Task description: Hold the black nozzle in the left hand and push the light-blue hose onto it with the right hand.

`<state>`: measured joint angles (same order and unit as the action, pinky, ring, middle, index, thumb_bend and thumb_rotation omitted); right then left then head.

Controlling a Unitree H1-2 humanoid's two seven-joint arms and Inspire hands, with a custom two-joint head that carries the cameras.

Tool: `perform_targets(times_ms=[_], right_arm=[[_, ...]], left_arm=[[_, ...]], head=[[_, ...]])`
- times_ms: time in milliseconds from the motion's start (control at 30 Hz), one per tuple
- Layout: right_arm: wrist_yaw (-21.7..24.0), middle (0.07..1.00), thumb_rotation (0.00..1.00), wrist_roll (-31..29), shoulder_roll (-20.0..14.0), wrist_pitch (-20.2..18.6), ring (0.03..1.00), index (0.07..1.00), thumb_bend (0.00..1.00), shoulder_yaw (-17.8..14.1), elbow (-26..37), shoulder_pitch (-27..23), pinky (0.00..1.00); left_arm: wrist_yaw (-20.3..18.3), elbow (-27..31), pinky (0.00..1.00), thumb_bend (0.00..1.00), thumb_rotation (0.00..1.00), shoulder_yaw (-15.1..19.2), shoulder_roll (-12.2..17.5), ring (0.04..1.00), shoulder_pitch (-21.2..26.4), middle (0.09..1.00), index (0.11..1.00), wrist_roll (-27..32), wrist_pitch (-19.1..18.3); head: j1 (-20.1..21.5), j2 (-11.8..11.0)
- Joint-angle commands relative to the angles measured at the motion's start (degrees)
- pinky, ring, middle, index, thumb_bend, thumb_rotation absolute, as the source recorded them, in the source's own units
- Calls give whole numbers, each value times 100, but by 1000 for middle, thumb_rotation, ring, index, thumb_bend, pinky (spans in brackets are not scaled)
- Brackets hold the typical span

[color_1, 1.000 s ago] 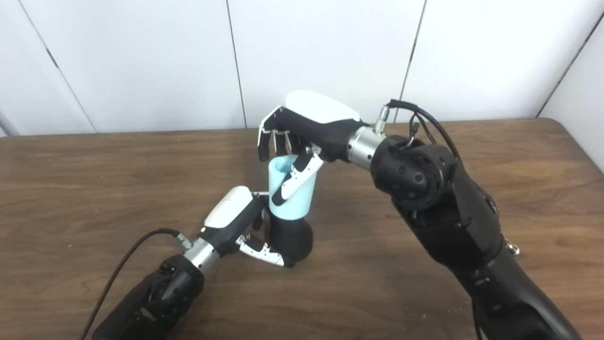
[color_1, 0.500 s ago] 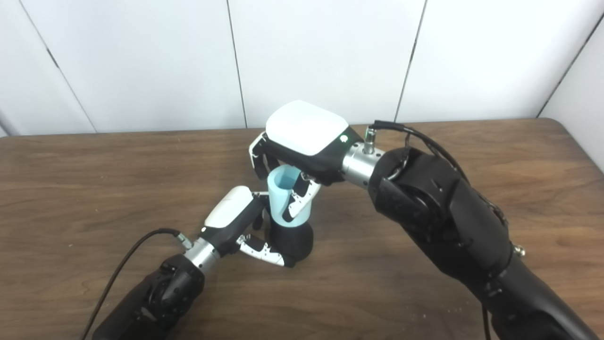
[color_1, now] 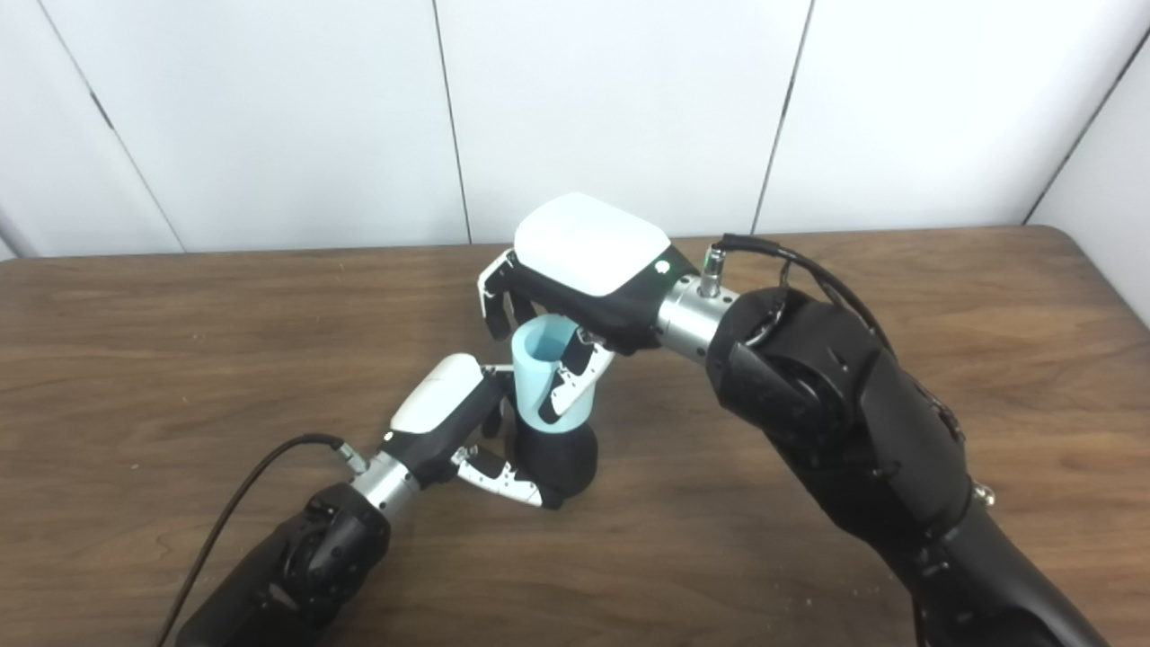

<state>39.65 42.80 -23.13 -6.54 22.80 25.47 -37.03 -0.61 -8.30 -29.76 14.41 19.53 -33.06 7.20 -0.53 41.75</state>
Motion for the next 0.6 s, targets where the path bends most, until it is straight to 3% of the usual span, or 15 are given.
perform_targets(times_ms=[0, 100, 167, 200, 267, 400, 567], right_arm=[[69, 438, 6, 61, -78, -40, 388, 525, 524, -139, 137, -36, 334], [7, 456, 10, 96, -53, -20, 445, 527, 525, -217, 246, -2, 383], [-180, 597, 127, 154, -37, 124, 536, 503, 523, -283, 282, 58, 458], [-336, 653, 220, 186, -28, 247, 594, 601, 677, -325, 292, 109, 501], [-653, 755, 329, 207, 0, 503, 726, 724, 833, -425, 292, 214, 605], [-1481, 876, 414, -22, 136, 1160, 875, 821, 913, -700, 111, 432, 745], [-2197, 927, 445, -362, 212, 1984, 923, 868, 925, -942, -184, 541, 840]], left_arm=[[-634, -379, 409, 518, 77, -172, 274, 385, -365, 439, 487, -463, -651], [-645, -388, 406, 518, 77, -175, 274, 384, -355, 438, 487, -465, -664], [-650, -385, 405, 518, 77, -178, 273, 385, -350, 439, 487, -465, -671], [-649, -378, 405, 518, 77, -183, 273, 386, -349, 440, 487, -472, -671], [-646, -377, 406, 518, 77, -193, 274, 392, -345, 446, 487, -479, -668], [-628, -386, 411, 518, 77, -199, 280, 396, -346, 450, 487, -487, -646], [-619, -379, 410, 518, 77, -208, 283, 391, -348, 444, 488, -504, -632]], head=[[-6, 7], [-2, 3], [-16, -3], [-16, -3], [-20, 2], [-25, 11], [-25, 11]])
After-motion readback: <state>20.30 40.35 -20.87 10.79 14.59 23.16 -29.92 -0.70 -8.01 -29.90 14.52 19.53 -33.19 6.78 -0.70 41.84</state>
